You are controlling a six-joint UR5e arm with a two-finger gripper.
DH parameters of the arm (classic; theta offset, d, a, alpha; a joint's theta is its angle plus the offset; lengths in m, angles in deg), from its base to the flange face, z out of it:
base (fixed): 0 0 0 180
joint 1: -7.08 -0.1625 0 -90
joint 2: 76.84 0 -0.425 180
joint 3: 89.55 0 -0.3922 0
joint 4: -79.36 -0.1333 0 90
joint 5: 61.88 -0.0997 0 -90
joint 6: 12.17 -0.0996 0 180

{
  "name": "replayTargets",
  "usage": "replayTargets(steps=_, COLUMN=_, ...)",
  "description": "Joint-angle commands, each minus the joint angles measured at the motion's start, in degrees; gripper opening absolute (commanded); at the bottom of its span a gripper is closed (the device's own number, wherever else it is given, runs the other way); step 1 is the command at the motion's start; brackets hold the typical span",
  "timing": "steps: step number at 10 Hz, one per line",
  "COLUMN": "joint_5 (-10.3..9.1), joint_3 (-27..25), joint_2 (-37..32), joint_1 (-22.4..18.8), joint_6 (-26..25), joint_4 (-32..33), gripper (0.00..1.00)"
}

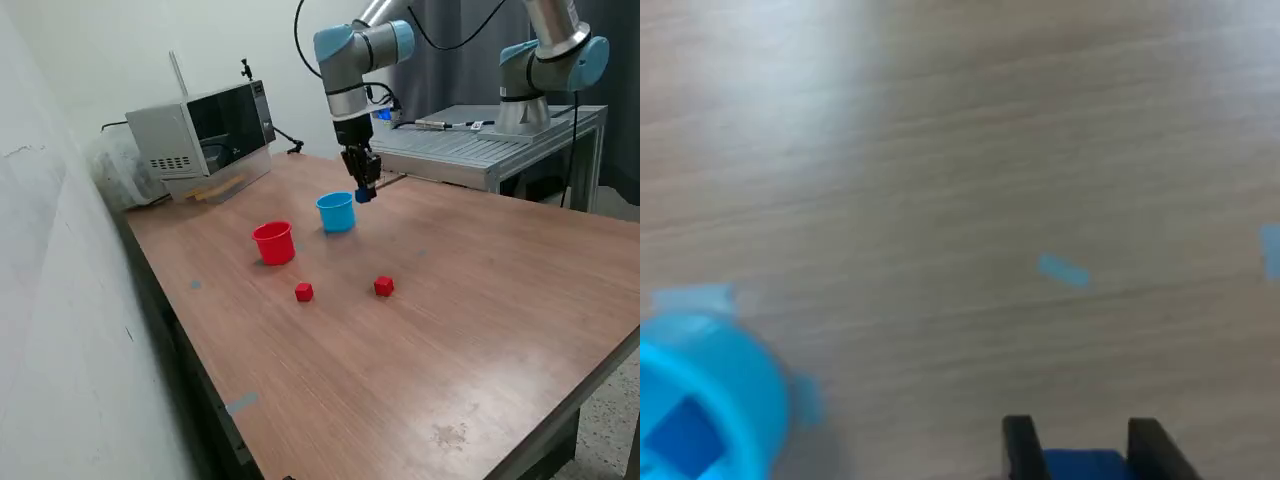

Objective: Place red objects in the red bin, and blue objects in the blue bin.

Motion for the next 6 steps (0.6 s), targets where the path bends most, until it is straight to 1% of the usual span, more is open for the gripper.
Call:
replayTargets(steps=1, joint_5=0.58, joint_3=3.00, joint_2=-0.34, joint_1=4.97, joint_6=1.79, joint_4=-3.19, gripper=0.00)
replayTargets(steps=2, joint_5=2.15, joint_3=4.15, joint_2=-0.16, joint_1=7.35, joint_6=3.80, joint_4=-6.34, gripper=0.00)
replayTargets(steps=3, joint_5=3.73, joint_3=4.16, joint_2=-0.07, joint_1=9.03, joint_6=5.30, joint_4=-7.07, gripper=0.00)
replayTargets(steps=4, joint_5=3.75, joint_3=3.81, joint_2=0.02, joint_1=10.26, joint_6=5.83, joint_4=-7.08, gripper=0.00)
replayTargets(steps=5, joint_5=3.83, joint_3=3.72, joint_2=0.02, joint_1=10.62, joint_6=5.84, joint_4=-7.16, gripper=0.00)
replayTargets(steps=6, joint_5=4.88, joint_3=3.72, joint_2=-0.07, joint_1=10.62, joint_6=5.84, joint_4=-7.69, gripper=0.00)
